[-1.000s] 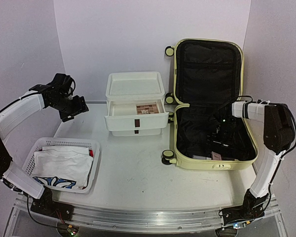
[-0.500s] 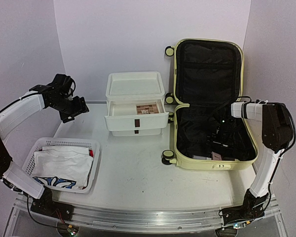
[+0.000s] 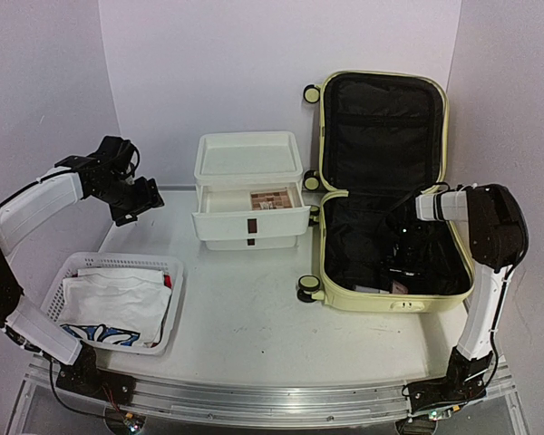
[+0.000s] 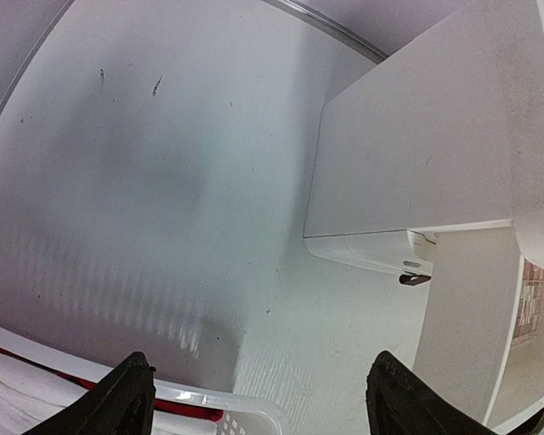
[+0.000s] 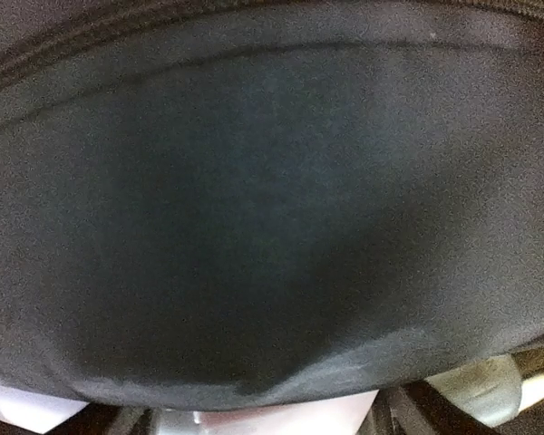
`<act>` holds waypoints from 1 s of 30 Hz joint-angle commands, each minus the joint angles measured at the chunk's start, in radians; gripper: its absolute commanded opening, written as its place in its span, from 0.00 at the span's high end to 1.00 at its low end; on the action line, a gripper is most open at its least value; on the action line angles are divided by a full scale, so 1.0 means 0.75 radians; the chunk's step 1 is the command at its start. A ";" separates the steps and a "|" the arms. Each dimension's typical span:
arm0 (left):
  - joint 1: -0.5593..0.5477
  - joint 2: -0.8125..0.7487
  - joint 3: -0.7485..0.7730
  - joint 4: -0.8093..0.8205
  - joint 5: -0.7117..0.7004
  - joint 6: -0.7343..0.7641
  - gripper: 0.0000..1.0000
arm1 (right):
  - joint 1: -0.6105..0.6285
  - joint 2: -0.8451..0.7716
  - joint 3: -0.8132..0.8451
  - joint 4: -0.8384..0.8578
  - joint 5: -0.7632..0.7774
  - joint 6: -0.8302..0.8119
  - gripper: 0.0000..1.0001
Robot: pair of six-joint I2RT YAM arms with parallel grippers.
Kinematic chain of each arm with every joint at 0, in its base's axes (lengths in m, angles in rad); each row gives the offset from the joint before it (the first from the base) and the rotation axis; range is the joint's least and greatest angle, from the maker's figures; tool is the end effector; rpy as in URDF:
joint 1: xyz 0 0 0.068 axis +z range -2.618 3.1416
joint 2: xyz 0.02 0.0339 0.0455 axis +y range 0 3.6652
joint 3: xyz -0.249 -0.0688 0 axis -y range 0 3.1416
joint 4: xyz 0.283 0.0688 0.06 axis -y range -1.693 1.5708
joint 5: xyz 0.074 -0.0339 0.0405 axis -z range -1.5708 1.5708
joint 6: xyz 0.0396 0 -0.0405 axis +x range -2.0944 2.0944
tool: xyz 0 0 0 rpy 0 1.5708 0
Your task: Open, take out, and arrange the luggage
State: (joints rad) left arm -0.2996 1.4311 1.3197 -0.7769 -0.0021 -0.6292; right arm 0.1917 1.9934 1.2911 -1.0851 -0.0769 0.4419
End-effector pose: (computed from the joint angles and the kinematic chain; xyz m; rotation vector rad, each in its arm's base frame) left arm 0.3296 -0.1017 0.3001 -0.4114 2.4678 -0.3956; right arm 0.3455 0.0702 0.0928 -0.3754 -2.8877 -0.0078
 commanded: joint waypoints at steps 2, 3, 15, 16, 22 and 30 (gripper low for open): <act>0.007 0.009 0.061 0.015 -0.001 -0.001 0.19 | 0.016 -0.070 0.024 0.046 -0.049 -0.012 0.35; 0.007 0.012 0.062 0.015 -0.001 -0.002 0.19 | 0.016 -0.089 0.031 0.047 -0.059 -0.007 0.37; 0.006 0.055 0.089 0.016 0.051 0.000 0.20 | 0.038 -0.159 0.162 0.012 -0.060 0.034 0.57; 0.006 0.058 0.093 0.016 0.053 -0.001 0.20 | 0.041 -0.138 0.194 0.025 -0.050 0.038 0.57; 0.007 0.097 0.132 0.017 0.076 0.022 0.20 | 0.080 0.090 0.426 0.082 0.100 0.074 0.55; 0.007 0.098 0.145 0.018 0.071 0.030 0.20 | 0.096 0.334 0.742 -0.046 0.145 -0.003 0.19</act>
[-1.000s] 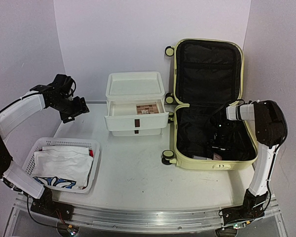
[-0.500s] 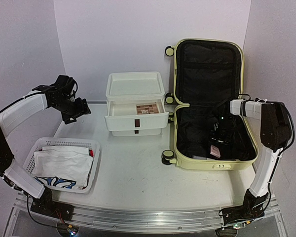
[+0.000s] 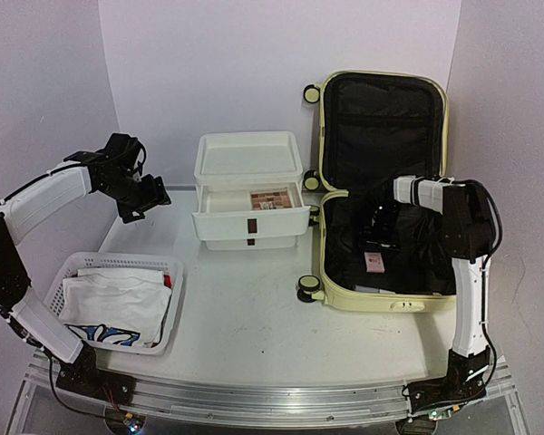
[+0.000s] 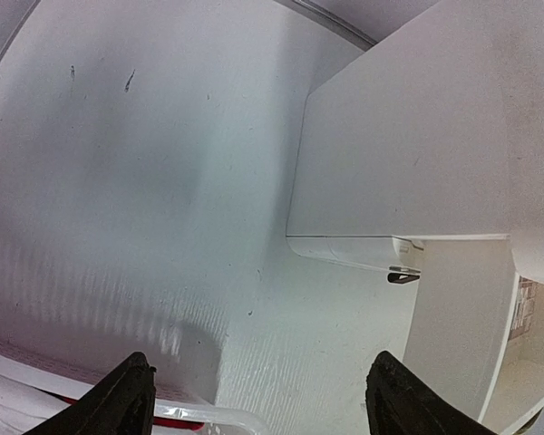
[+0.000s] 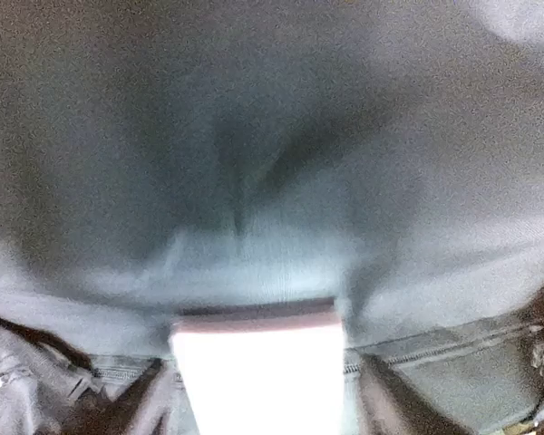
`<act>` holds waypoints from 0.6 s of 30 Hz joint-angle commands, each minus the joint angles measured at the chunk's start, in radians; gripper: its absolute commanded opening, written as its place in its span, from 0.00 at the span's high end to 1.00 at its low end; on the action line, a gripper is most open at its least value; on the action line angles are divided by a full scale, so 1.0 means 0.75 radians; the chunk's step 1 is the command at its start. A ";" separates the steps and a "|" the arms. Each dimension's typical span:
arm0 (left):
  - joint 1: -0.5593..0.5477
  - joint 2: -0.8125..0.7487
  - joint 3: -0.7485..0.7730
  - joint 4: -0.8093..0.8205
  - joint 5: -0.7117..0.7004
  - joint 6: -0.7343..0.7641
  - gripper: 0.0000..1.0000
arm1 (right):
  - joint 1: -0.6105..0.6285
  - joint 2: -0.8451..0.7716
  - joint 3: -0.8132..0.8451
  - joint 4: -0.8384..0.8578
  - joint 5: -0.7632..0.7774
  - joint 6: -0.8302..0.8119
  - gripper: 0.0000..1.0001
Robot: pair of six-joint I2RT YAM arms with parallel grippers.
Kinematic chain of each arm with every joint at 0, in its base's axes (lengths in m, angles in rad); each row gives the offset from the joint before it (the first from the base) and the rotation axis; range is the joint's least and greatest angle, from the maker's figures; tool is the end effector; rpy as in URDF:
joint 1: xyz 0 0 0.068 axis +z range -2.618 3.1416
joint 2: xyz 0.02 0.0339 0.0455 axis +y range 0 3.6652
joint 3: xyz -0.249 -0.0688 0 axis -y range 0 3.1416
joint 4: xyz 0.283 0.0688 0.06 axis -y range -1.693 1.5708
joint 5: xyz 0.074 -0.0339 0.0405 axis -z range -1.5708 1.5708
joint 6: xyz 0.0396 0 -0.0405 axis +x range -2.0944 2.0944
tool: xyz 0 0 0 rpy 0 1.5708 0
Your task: Open, take out, and arrange the luggage
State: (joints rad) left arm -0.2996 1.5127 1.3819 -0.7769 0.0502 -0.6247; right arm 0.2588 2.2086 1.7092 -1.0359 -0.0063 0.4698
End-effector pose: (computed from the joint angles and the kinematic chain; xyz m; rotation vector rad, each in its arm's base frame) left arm 0.3471 -0.1093 0.2952 -0.3884 2.5037 -0.4458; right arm 0.4344 0.1153 0.1172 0.3274 3.0933 0.0288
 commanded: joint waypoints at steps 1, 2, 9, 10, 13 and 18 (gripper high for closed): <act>0.006 -0.016 0.057 0.017 -0.002 0.025 0.20 | 0.002 0.044 0.213 -0.140 0.026 -0.050 0.14; 0.006 -0.025 0.050 0.017 -0.007 0.024 0.20 | -0.004 0.037 0.230 -0.159 -0.041 -0.062 0.09; 0.007 -0.030 0.034 0.017 -0.010 0.011 0.20 | -0.138 -0.173 -0.021 -0.041 -0.467 0.009 0.07; 0.007 -0.024 0.036 0.017 -0.009 0.009 0.20 | -0.161 -0.187 -0.089 0.044 -0.542 0.019 0.07; 0.007 -0.003 0.053 0.017 0.009 0.021 0.20 | -0.261 -0.154 -0.154 0.126 -0.766 0.024 0.15; 0.007 0.009 0.076 0.016 0.016 0.037 0.20 | -0.316 -0.086 -0.148 0.136 -0.900 -0.137 0.25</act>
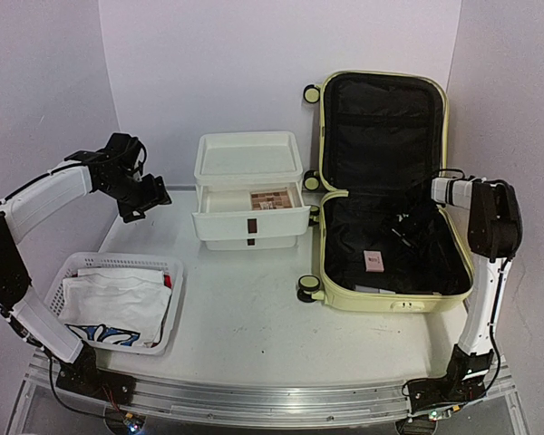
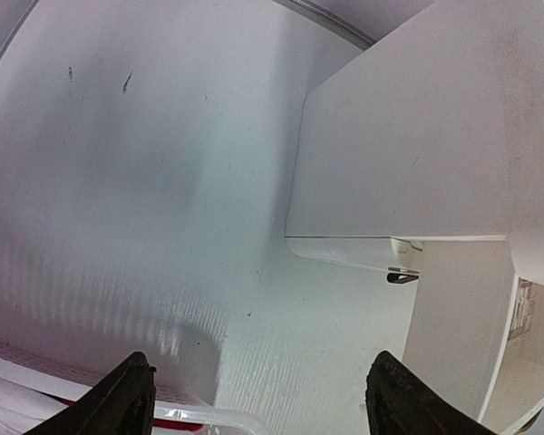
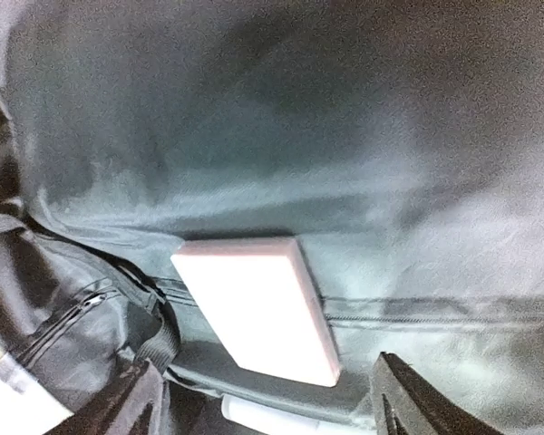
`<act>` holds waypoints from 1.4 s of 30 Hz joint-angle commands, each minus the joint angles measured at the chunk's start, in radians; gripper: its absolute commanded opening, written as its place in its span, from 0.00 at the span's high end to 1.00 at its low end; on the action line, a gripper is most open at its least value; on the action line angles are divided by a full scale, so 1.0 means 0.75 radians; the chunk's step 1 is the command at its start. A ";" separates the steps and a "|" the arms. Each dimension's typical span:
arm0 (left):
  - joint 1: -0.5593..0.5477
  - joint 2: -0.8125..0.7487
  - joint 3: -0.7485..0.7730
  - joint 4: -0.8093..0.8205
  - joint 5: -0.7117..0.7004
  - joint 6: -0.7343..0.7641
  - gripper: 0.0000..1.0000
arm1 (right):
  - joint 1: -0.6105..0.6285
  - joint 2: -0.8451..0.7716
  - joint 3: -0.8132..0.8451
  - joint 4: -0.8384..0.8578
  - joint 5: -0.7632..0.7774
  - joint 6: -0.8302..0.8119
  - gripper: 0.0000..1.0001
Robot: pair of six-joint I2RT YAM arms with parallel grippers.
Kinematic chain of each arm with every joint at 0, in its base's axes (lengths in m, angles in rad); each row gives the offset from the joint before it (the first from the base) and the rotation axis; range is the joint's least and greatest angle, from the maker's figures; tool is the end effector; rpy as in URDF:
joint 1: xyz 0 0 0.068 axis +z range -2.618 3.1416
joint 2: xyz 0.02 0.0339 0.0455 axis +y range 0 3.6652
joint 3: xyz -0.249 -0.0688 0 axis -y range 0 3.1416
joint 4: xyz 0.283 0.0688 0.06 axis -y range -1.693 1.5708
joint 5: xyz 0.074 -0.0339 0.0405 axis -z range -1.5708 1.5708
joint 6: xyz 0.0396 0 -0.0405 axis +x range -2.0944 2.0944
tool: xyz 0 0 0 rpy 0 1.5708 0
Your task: Open, take out, and arrange the luggage
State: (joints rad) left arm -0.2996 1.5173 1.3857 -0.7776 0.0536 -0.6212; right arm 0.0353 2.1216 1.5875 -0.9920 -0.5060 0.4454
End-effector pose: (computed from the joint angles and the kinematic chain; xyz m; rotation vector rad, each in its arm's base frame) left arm 0.3480 -0.1097 0.2949 -0.3829 2.5065 -0.4478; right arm 0.4284 0.0343 0.1247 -0.5876 -2.9097 -0.7612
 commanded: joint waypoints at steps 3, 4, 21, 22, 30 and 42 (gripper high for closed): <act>0.007 -0.006 0.067 0.018 0.012 0.030 0.20 | -0.069 0.071 -0.008 0.105 -0.309 -0.129 0.32; 0.007 -0.010 0.065 0.018 0.012 0.029 0.20 | -0.090 0.085 -0.018 0.123 -0.334 -0.131 0.35; 0.007 -0.016 0.077 0.018 0.022 0.005 0.20 | -0.123 0.259 -0.036 0.204 -0.663 -0.259 0.52; 0.007 -0.012 0.083 0.018 0.023 0.007 0.20 | -0.115 0.259 -0.037 0.216 -0.680 -0.256 0.52; 0.007 -0.002 0.093 0.017 0.033 0.006 0.20 | -0.005 0.279 -0.048 0.343 -0.750 -0.163 0.54; 0.007 -0.029 0.065 0.017 0.020 -0.004 0.20 | 0.153 0.283 -0.093 0.563 -0.762 0.032 0.63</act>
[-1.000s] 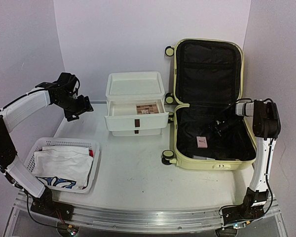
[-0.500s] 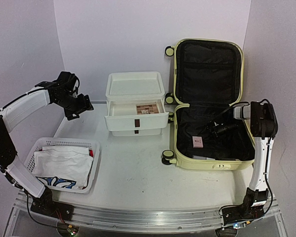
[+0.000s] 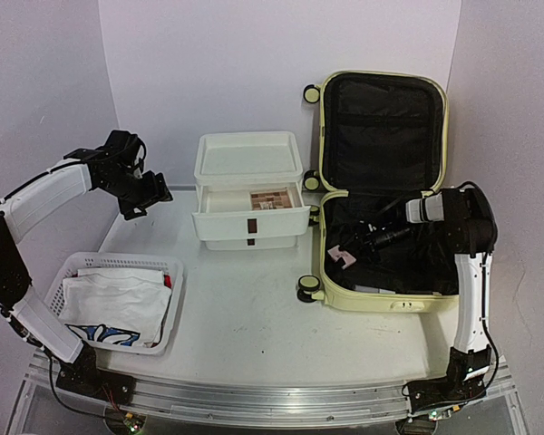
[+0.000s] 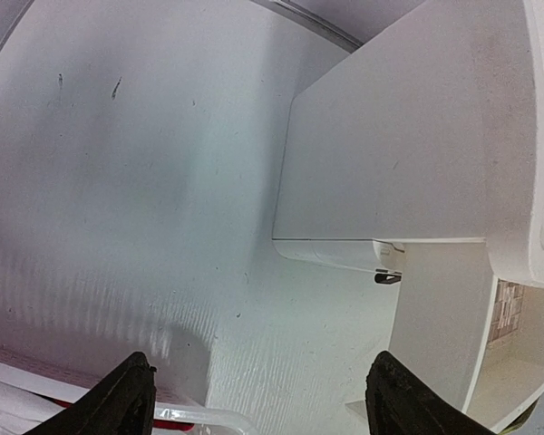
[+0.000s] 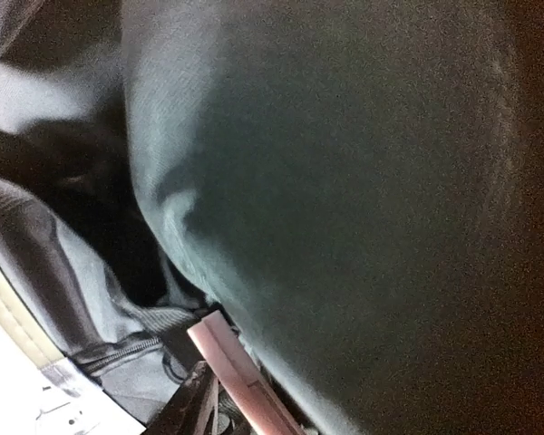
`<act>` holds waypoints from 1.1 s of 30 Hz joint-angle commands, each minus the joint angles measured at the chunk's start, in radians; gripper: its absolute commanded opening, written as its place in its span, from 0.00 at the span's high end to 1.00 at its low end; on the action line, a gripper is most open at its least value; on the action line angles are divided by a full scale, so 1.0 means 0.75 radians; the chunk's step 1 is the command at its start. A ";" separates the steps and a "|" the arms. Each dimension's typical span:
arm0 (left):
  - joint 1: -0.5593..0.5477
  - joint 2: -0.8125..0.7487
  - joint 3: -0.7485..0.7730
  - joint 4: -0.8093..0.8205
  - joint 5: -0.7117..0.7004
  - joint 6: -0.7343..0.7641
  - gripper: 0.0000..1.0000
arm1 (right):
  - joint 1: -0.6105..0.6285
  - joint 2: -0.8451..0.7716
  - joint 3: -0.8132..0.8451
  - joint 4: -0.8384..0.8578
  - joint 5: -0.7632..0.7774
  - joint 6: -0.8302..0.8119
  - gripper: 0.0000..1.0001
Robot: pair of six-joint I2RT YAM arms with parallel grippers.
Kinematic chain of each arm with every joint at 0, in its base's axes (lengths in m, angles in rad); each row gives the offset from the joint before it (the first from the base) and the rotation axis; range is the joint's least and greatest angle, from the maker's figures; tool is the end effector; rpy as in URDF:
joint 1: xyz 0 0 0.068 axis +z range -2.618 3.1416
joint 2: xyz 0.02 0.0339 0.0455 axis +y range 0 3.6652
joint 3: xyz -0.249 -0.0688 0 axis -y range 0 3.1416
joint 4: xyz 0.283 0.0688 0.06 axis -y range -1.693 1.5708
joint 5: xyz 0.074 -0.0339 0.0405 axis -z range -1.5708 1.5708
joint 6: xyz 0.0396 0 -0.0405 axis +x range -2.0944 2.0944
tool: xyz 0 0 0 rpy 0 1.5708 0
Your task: Open, take out, and arrange the luggage
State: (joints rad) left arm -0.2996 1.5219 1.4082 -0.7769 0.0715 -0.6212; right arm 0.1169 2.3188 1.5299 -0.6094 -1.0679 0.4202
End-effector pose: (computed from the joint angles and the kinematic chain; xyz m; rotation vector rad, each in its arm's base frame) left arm 0.3500 -0.1111 0.3015 -0.3722 2.4940 -0.4772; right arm 0.4402 0.0866 0.0458 -0.2605 -2.5815 -1.5365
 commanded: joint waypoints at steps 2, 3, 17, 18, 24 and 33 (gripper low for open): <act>0.007 -0.035 0.036 0.017 0.001 -0.002 0.20 | 0.048 0.007 -0.033 0.066 0.002 0.092 0.67; 0.006 -0.035 0.037 0.016 0.000 -0.002 0.20 | 0.048 0.001 -0.039 0.068 0.006 0.102 0.69; 0.006 -0.070 0.005 0.019 0.005 -0.006 0.20 | 0.011 -0.267 -0.227 0.066 0.089 0.240 0.88; 0.007 -0.076 0.000 0.020 0.007 -0.006 0.20 | 0.003 -0.301 -0.245 0.064 0.100 0.247 0.89; 0.007 -0.101 -0.037 0.031 0.021 -0.007 0.20 | -0.015 -0.436 -0.298 0.030 0.156 0.283 0.94; 0.007 -0.131 -0.046 0.042 0.062 0.006 0.20 | -0.023 -0.615 -0.197 -0.216 0.466 0.210 0.96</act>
State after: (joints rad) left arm -0.2996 1.4784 1.3754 -0.7757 0.0952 -0.6273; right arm 0.1028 1.9640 1.3048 -0.6537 -0.8558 0.6239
